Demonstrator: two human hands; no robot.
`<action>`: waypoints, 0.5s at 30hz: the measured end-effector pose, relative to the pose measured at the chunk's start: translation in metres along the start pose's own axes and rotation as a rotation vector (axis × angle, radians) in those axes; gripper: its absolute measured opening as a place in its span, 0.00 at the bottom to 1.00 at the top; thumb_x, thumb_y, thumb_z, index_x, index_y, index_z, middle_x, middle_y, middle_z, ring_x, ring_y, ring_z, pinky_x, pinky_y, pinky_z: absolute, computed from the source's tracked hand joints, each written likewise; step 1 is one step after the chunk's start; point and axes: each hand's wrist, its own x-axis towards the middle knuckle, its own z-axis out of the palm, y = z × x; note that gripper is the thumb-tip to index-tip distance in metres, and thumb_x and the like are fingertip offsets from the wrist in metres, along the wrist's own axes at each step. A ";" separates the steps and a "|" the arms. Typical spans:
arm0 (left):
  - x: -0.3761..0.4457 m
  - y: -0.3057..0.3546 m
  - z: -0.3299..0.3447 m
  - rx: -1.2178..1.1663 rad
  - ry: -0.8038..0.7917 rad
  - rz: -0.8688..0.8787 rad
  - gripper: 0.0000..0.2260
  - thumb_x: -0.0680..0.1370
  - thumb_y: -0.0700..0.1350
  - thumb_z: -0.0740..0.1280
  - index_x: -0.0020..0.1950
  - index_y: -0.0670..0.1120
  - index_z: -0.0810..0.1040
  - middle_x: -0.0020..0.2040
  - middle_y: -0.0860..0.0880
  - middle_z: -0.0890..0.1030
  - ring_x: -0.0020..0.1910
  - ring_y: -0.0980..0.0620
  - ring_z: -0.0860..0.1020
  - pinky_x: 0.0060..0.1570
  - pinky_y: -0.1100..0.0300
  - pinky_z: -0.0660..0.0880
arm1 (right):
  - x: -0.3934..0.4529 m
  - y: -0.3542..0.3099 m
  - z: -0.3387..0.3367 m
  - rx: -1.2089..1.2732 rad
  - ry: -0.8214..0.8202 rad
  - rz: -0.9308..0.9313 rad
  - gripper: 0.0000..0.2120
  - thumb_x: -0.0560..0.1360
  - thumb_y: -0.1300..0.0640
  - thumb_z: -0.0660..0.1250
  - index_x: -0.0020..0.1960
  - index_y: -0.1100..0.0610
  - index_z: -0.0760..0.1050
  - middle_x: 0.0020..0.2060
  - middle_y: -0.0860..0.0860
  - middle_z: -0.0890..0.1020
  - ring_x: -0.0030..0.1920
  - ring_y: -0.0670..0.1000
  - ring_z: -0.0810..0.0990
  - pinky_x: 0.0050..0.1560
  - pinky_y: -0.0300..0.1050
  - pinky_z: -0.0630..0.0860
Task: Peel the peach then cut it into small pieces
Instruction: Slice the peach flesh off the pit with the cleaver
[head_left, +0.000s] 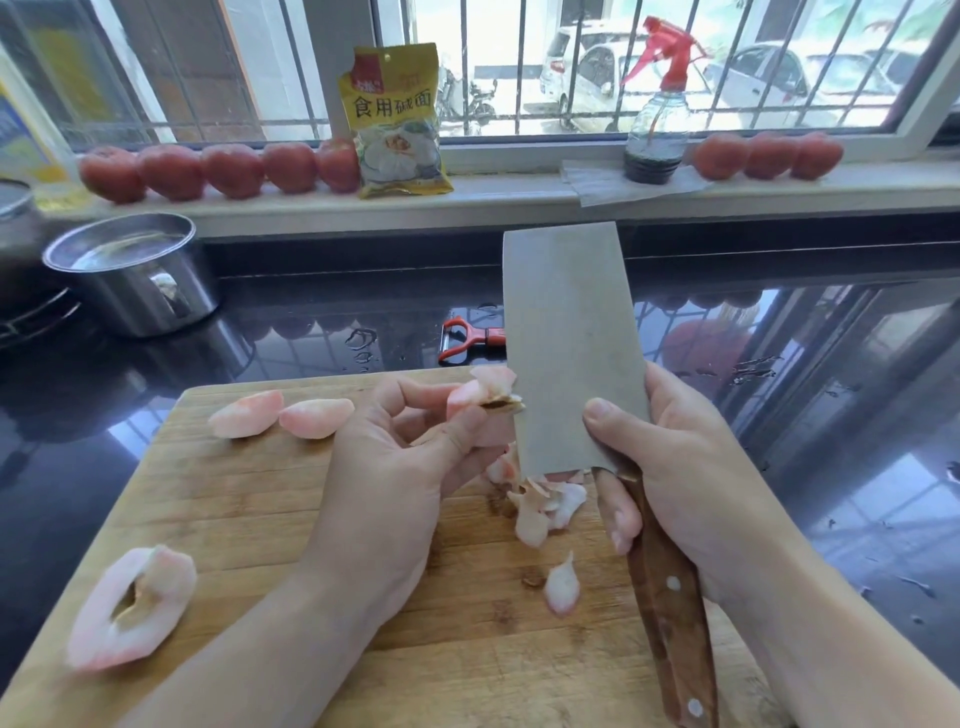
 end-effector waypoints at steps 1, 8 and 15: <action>0.000 0.000 -0.001 -0.012 -0.010 -0.008 0.09 0.73 0.39 0.71 0.51 0.41 0.77 0.51 0.38 0.87 0.52 0.40 0.87 0.51 0.47 0.84 | 0.000 -0.001 0.000 0.010 -0.004 0.006 0.08 0.85 0.61 0.59 0.61 0.56 0.74 0.25 0.50 0.79 0.18 0.50 0.67 0.20 0.43 0.68; 0.000 0.002 -0.002 0.099 -0.038 0.056 0.06 0.76 0.39 0.71 0.52 0.41 0.79 0.53 0.41 0.87 0.52 0.40 0.87 0.50 0.46 0.84 | 0.003 0.002 -0.002 0.000 -0.012 0.032 0.07 0.84 0.59 0.60 0.61 0.55 0.74 0.24 0.56 0.75 0.18 0.52 0.66 0.21 0.44 0.67; 0.007 0.012 -0.012 0.009 0.003 -0.023 0.09 0.82 0.34 0.64 0.58 0.45 0.79 0.56 0.43 0.86 0.53 0.43 0.85 0.55 0.48 0.82 | 0.006 -0.002 -0.011 0.014 0.082 -0.009 0.07 0.84 0.59 0.60 0.59 0.53 0.75 0.27 0.56 0.79 0.18 0.51 0.67 0.21 0.45 0.69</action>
